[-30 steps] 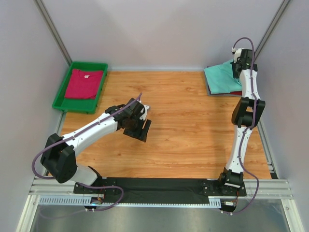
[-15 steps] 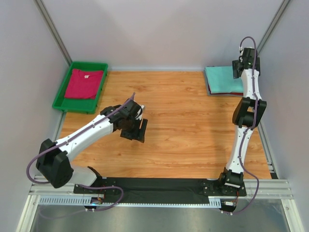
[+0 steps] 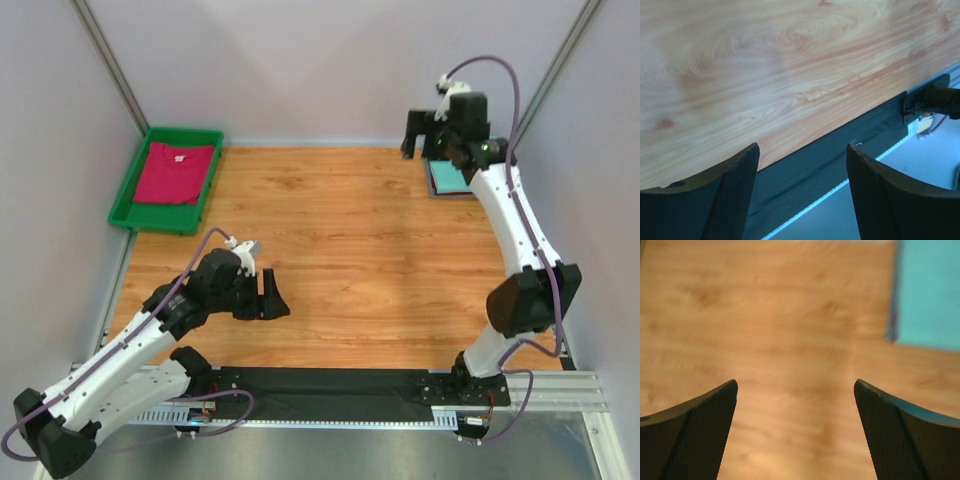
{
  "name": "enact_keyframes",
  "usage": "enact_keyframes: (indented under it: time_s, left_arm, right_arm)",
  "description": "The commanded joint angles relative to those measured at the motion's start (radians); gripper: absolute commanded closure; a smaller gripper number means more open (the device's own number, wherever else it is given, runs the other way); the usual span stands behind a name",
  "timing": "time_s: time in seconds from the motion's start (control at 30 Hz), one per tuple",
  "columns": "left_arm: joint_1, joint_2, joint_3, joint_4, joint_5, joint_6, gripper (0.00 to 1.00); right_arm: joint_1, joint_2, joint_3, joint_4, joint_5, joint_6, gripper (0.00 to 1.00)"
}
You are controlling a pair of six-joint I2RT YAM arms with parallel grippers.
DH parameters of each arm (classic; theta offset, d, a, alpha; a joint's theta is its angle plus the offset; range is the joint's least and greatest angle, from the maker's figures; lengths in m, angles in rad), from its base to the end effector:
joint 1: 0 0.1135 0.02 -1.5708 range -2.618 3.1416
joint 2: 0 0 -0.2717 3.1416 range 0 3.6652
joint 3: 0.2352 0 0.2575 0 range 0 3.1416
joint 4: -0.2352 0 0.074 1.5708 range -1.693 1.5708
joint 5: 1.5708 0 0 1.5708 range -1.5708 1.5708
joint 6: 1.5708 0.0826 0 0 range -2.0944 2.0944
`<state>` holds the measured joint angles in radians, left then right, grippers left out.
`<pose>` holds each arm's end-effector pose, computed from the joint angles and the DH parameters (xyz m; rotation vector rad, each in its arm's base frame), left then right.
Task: Fold and stack the t-shirts
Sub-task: Reset both grippers
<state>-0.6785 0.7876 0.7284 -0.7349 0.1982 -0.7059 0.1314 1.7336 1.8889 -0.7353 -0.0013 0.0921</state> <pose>0.1381 -0.1322 0.2406 0.0683 2.5328 -0.8548 0.4294 0.0569 0.3938 -0.0431 2.1533 0.1312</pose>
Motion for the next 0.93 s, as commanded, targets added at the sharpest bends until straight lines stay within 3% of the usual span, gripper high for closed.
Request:
enact_keyframes:
  time_s: [0.0,0.17,0.2,0.33,0.5,0.63,0.77,0.9]
  left_arm:
    - [0.005,-0.117,-0.115,0.136,0.098,-0.159,0.22]
    - [0.005,-0.277,-0.295,0.275,0.141,-0.291,0.2]
    - [0.004,-0.289,-0.317,0.291,0.161,-0.309,0.2]
    - [0.005,-0.359,-0.464,0.428,0.216,-0.418,0.2]
    - [0.005,-0.485,-0.613,0.615,0.26,-0.565,0.2]
    - [0.004,-0.614,-0.82,0.776,0.273,-0.725,0.19]
    - [0.003,-0.76,-0.819,0.635,0.239,-0.698,0.16]
    - [0.004,-0.919,-0.816,0.49,0.221,-0.702,0.14]
  right_arm:
    - [0.066,-0.136,-0.354,0.046,-0.212,0.262,0.0]
    - [0.148,-0.452,-0.842,0.352,-0.325,0.542,0.0]
    - [0.151,-0.541,-0.979,0.375,-0.344,0.625,0.0]
    - [0.152,-0.739,-1.245,0.412,-0.347,0.758,0.0]
    - [0.154,-0.853,-1.451,0.366,-0.382,0.895,0.0]
    - [0.154,-0.93,-1.612,0.421,-0.453,0.963,0.0]
    - [0.154,-1.173,-1.822,0.514,-0.517,1.055,0.0]
    - [0.152,-1.457,-1.958,0.464,-0.531,1.153,0.0]
